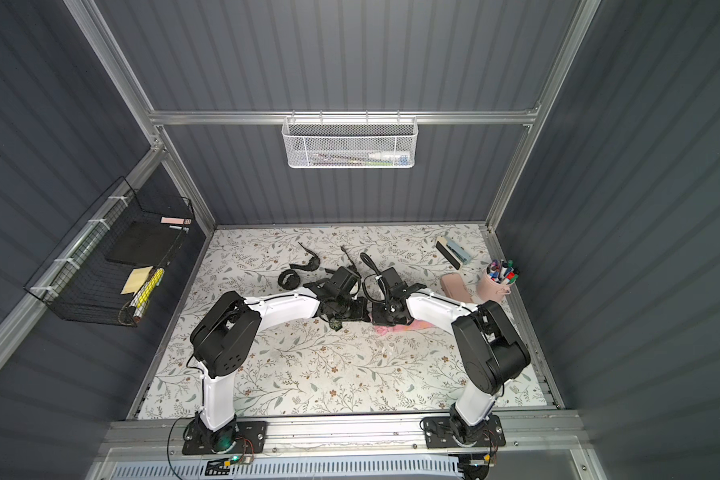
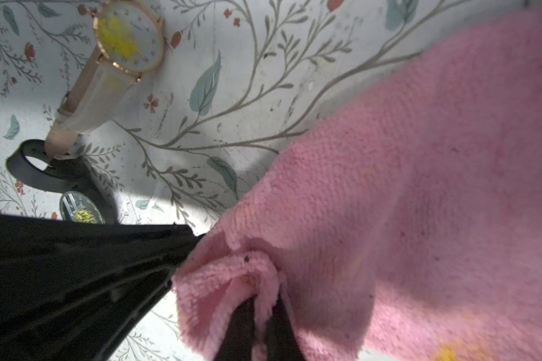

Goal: Wipe the watch dial
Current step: Wipe the dirt from the watch dial.

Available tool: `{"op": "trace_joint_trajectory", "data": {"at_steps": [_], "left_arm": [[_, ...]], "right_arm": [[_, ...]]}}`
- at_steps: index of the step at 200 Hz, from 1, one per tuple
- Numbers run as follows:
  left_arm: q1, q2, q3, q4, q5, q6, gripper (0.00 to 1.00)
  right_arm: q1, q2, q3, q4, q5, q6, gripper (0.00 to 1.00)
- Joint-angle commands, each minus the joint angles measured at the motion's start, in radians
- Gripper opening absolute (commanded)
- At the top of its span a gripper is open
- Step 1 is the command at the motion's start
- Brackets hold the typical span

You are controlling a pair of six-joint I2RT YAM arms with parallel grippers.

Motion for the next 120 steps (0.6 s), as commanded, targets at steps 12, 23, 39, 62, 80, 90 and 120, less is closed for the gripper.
{"op": "trace_joint_trajectory", "data": {"at_steps": [12,23,39,62,80,90,120], "left_arm": [[-0.004,-0.033,0.002,0.008,-0.001,0.01,0.0],[-0.004,-0.034,0.002,0.007,-0.001,0.012,0.0],[-0.005,-0.033,0.006,0.004,-0.002,0.012,0.0],[-0.004,-0.024,0.014,-0.003,-0.001,0.013,0.0],[-0.004,-0.018,0.015,-0.003,0.004,0.012,0.0],[-0.004,-0.019,0.014,-0.004,0.004,0.012,0.0],[-0.005,-0.021,0.011,-0.007,0.001,0.009,0.0]], "right_arm": [[-0.006,0.041,-0.028,-0.052,0.039,-0.002,0.0],[-0.006,0.035,-0.041,-0.054,0.051,-0.004,0.0],[-0.006,0.018,-0.062,-0.058,0.074,-0.007,0.0],[-0.012,-0.009,-0.089,-0.061,0.096,-0.012,0.0],[-0.02,-0.028,-0.104,-0.061,0.106,-0.012,0.0],[-0.027,-0.039,-0.109,-0.061,0.108,-0.012,0.0],[-0.041,-0.054,-0.101,-0.094,0.117,-0.02,0.0]]}}
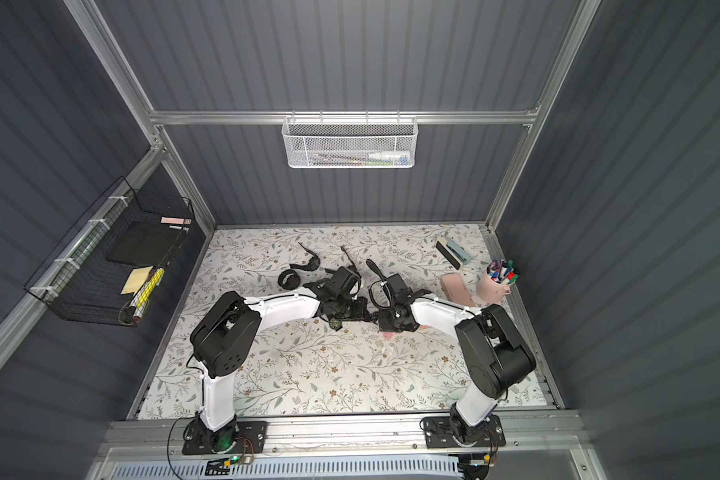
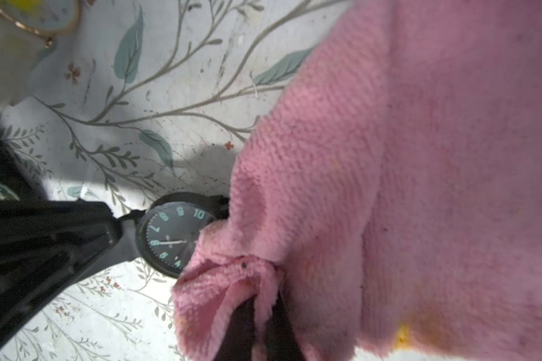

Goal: Wipe the watch dial
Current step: Wipe the dirt from the watch dial, then place the watch at the center of the board.

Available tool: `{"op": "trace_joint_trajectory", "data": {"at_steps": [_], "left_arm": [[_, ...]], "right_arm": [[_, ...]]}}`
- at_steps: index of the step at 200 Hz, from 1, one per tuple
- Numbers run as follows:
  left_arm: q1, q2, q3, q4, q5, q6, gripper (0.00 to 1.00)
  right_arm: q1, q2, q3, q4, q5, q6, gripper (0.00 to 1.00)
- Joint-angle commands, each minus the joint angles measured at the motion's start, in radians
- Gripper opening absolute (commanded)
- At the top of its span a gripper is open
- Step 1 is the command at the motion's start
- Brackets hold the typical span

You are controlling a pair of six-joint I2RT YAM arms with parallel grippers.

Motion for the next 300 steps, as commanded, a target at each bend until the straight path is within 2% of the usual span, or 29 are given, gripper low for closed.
{"op": "trace_joint_trajectory", "data": {"at_steps": [1,96,150,174,184,206,235,272,300], "left_arm": [[-0.004,-0.021,0.011,-0.005,0.007,0.009,0.0],[-0.004,-0.043,0.003,-0.009,-0.003,0.006,0.0],[-0.004,-0.097,0.028,-0.075,0.018,0.024,0.0],[-0.001,-0.125,0.054,-0.103,0.023,0.022,0.0],[0.006,-0.131,0.109,-0.124,0.021,0.033,0.0],[0.049,-0.146,0.138,-0.155,0.021,0.067,0.0],[0.155,-0.164,0.143,-0.167,0.035,0.118,0.0],[0.26,-0.119,0.176,-0.22,0.033,0.192,0.0],[0.338,-0.092,0.147,-0.215,0.051,0.231,0.0]], "right_arm": [[-0.017,-0.012,-0.014,-0.095,0.057,-0.009,0.0],[-0.074,-0.109,-0.024,-0.136,0.081,-0.027,0.0],[-0.093,-0.149,-0.035,-0.136,0.094,-0.034,0.0],[-0.094,-0.139,-0.045,-0.121,0.081,-0.021,0.0],[-0.095,-0.138,-0.053,-0.107,0.073,-0.015,0.0],[-0.094,-0.136,-0.058,-0.093,0.058,-0.002,0.0],[-0.094,-0.137,-0.052,-0.103,0.063,-0.01,0.0],[-0.094,-0.133,-0.051,-0.104,0.072,-0.012,0.0],[-0.094,-0.126,-0.041,-0.105,0.074,-0.014,0.0]]}}
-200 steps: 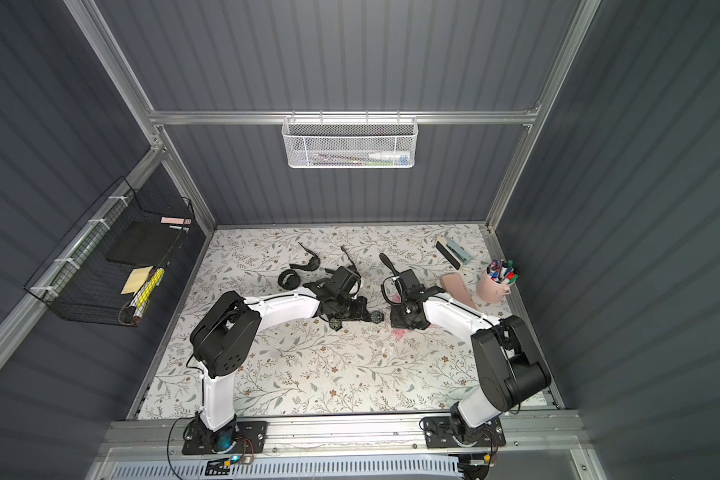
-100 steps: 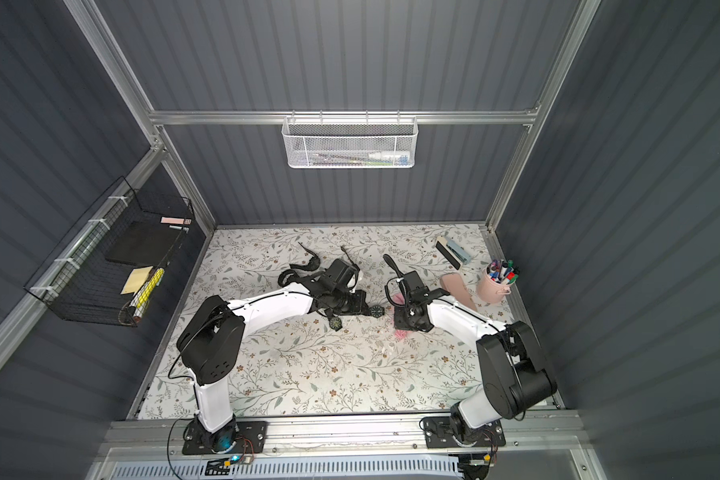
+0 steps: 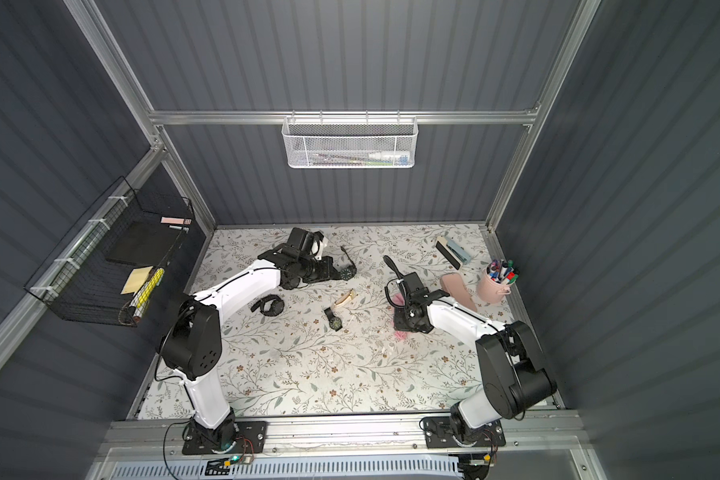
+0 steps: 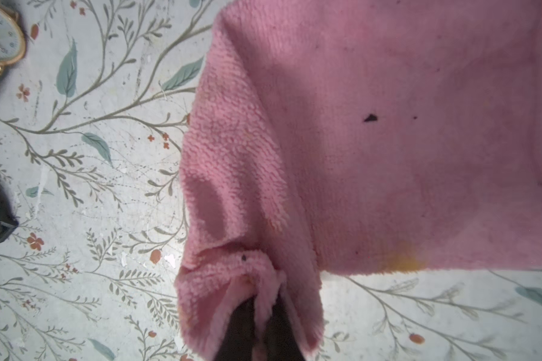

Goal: Wipe the watch dial
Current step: Place the watch at the center of the board, then pick up the watch at the center of the board.

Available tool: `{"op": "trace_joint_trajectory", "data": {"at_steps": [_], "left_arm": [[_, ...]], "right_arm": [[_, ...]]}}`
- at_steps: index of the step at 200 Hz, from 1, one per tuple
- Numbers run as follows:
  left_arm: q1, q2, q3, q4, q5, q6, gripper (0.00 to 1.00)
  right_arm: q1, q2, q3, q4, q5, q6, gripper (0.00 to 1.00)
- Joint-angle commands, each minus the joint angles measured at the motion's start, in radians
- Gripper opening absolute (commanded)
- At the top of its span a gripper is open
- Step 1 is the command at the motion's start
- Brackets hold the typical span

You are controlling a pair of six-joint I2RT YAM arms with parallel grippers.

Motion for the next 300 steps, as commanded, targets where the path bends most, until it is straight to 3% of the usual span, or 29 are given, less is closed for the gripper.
{"op": "trace_joint_trajectory", "data": {"at_steps": [1,93,127,169,196,208,248,300], "left_arm": [[0.04,0.036,-0.002,-0.041,0.024,0.074,0.0],[0.162,0.143,-0.134,0.018,0.068,0.137,0.0],[0.165,0.149,-0.138,0.029,0.052,0.137,0.06],[0.165,0.113,-0.156,0.04,0.008,0.138,0.26],[0.165,0.055,-0.18,0.045,-0.018,0.145,0.63],[0.165,0.025,-0.19,0.043,-0.033,0.157,0.73],[0.164,-0.092,-0.245,0.016,-0.101,0.205,0.84],[0.123,-0.184,-0.343,-0.052,-0.089,0.344,0.83]], "right_arm": [[-0.004,0.01,0.007,-0.012,0.014,0.011,0.0],[-0.004,0.076,0.029,0.003,-0.015,0.021,0.0],[-0.003,0.084,0.025,0.011,-0.03,0.021,0.0],[-0.004,0.076,0.022,0.01,-0.028,0.018,0.0],[-0.004,0.066,0.023,0.011,-0.032,0.014,0.0],[-0.004,0.064,0.025,0.011,-0.038,0.013,0.0],[-0.004,0.036,0.013,0.018,-0.046,0.015,0.0],[-0.004,-0.008,-0.004,0.02,-0.051,0.007,0.0]]}}
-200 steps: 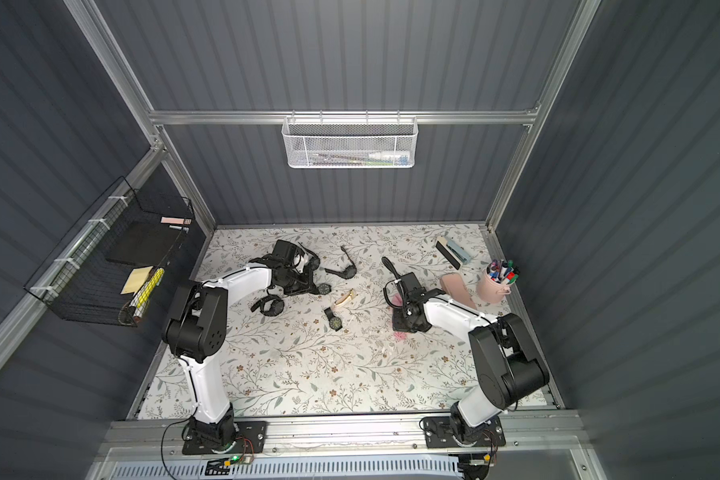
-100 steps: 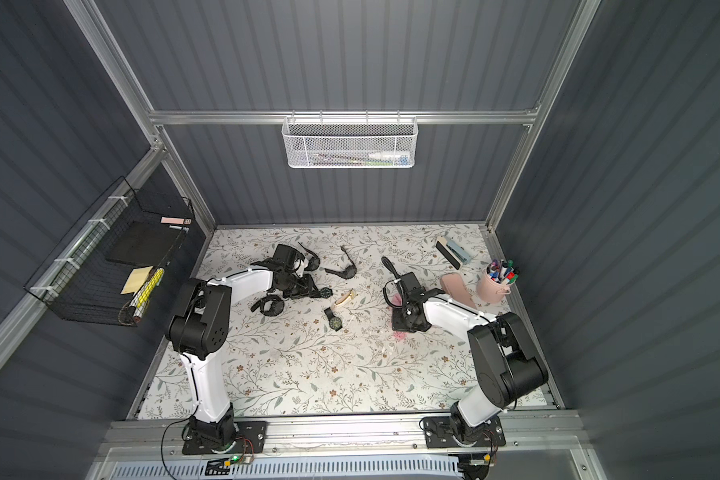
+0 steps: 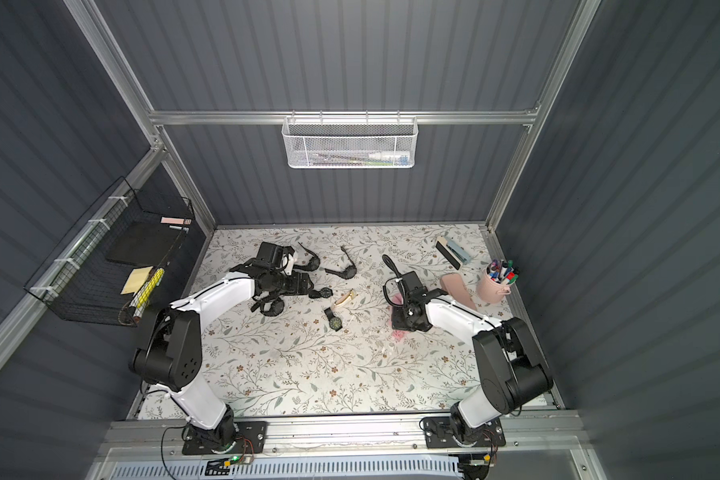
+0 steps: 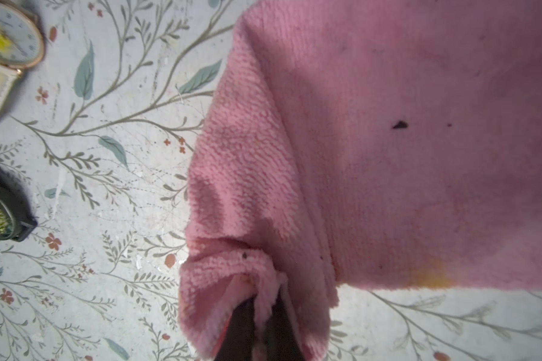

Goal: Wipe the watch dial
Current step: Pick up the watch at the center of the board.

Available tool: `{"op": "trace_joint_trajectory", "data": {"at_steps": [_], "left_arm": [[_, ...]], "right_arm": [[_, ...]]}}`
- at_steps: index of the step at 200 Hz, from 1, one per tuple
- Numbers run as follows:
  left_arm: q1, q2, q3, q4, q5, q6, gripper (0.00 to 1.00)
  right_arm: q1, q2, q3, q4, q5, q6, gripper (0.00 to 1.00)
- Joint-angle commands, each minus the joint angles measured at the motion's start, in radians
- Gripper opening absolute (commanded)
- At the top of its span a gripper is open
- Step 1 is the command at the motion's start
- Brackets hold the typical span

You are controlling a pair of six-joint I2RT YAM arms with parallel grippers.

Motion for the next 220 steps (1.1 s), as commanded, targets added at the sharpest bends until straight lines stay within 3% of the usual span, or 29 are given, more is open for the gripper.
{"op": "trace_joint_trajectory", "data": {"at_steps": [1,34,56,104,190,220], "left_arm": [[-0.035,-0.029,-0.045,-0.061,-0.003,0.095,0.83],[-0.126,0.003,-0.019,-0.097,-0.04,0.182,0.77],[-0.161,0.041,-0.009,-0.09,-0.006,0.215,0.76],[-0.167,0.123,0.022,-0.061,0.051,0.268,0.65],[-0.167,0.228,0.098,-0.081,0.048,0.313,0.65],[-0.167,0.249,0.098,-0.074,0.046,0.312,0.6]], "right_arm": [[-0.004,-0.025,-0.018,0.001,-0.008,0.004,0.0],[-0.004,-0.03,-0.027,0.002,-0.02,-0.004,0.0],[-0.004,-0.041,-0.044,0.033,-0.02,-0.006,0.0],[-0.004,-0.057,-0.072,0.042,-0.014,-0.013,0.0],[-0.004,-0.021,-0.085,0.07,-0.027,-0.009,0.0],[-0.004,0.005,-0.067,0.07,-0.033,-0.012,0.0]]}}
